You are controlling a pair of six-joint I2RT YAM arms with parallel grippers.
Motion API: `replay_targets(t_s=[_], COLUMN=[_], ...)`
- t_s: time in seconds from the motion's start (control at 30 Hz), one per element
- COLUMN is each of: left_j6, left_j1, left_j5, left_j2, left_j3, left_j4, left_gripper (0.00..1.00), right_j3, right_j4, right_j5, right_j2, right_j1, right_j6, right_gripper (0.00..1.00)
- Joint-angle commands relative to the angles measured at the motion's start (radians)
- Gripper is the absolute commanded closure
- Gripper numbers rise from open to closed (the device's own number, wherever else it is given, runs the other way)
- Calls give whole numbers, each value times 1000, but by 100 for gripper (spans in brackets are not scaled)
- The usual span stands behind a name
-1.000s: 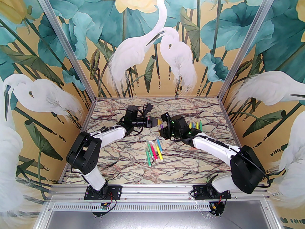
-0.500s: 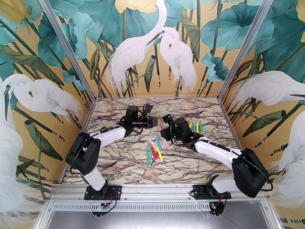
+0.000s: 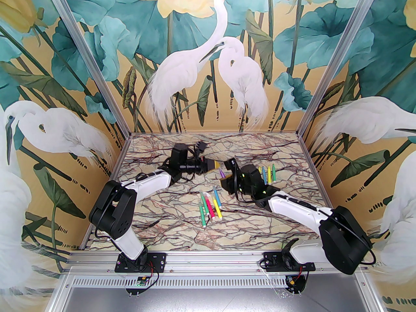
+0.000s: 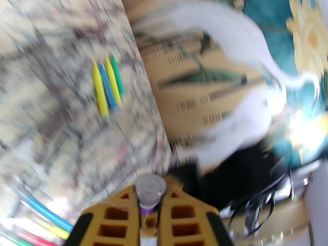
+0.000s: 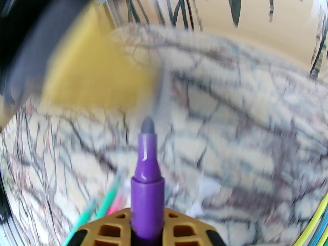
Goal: Open the pen caps
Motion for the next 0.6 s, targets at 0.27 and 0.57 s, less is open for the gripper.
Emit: replay_targets(t_s=[0.27, 0.57], left_j6=[60, 402], left_j1=[36, 36], left_j5=[-97, -294], left_j2=[-43, -55], left_j3=[87, 190], left_j4=[-97, -660], left_gripper=[100, 100], right_j3=[-51, 73], right_j4=[-75, -199], right_j5=[28, 234], right_j2=[-56, 35], right_j1=[-19, -102], right_j6=[13, 109], right_gripper=[100, 100])
